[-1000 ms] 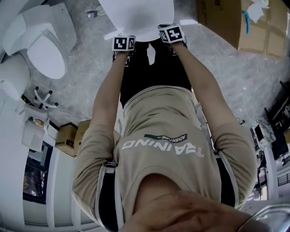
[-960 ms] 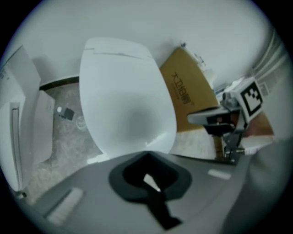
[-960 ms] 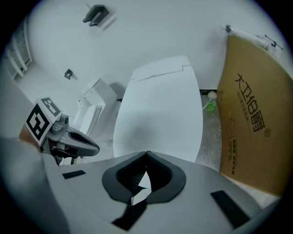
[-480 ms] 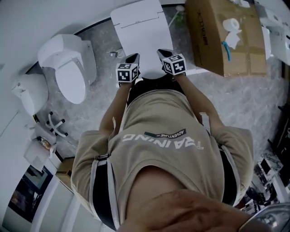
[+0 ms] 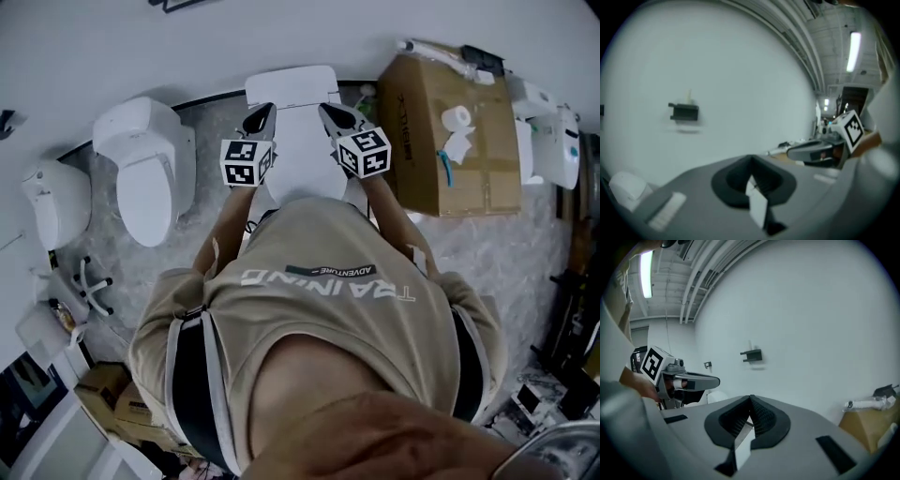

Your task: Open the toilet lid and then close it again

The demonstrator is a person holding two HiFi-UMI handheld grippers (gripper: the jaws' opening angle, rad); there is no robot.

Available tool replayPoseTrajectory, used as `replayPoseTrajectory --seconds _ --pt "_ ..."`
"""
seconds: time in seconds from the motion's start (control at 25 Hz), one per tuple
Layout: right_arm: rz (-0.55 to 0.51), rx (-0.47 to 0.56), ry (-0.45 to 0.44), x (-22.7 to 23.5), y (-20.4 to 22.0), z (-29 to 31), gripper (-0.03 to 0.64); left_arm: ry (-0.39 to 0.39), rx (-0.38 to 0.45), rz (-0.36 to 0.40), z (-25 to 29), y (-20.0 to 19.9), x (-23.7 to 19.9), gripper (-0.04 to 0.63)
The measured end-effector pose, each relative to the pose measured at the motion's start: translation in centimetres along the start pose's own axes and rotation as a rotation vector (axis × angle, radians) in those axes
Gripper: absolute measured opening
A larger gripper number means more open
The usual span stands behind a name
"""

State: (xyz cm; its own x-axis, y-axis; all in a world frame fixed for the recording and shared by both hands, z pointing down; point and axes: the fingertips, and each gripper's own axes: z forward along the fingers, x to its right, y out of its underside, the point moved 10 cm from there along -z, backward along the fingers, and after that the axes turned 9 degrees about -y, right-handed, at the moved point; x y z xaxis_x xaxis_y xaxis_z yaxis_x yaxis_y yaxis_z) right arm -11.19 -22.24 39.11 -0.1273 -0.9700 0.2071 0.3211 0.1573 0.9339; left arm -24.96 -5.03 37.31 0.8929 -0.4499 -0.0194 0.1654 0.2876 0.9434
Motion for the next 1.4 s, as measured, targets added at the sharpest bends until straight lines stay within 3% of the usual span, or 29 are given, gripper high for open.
replayPoseTrajectory --seconds 0.12,0.44,0.6,0.92,1.4 --pt "-0.048 0.035 0.008 0.6 -2.7 0.3 0.011 -0.043 0.103 0.020 0.1 -2.6 -1.0 0.003" --pt "-0.202 0.159 0.028 1.1 -12.2 0.4 0.011 -0.076 0.260 0.106 2.0 -10.5 -2.7 0.003" --pt "-0.185 0.225 0.052 1.2 -16.5 0.7 0.011 -0.114 0.331 0.198 1.4 -14.2 -2.6 0.003" --pt "-0.164 0.249 0.092 0.9 -18.5 -0.6 0.011 -0.121 0.352 0.197 -0.1 -18.0 -3.0 0.003" --pt "-0.184 0.206 0.059 0.1 -17.3 -1.9 0.011 -0.101 0.317 0.176 -0.9 -16.7 -1.0 0.003"
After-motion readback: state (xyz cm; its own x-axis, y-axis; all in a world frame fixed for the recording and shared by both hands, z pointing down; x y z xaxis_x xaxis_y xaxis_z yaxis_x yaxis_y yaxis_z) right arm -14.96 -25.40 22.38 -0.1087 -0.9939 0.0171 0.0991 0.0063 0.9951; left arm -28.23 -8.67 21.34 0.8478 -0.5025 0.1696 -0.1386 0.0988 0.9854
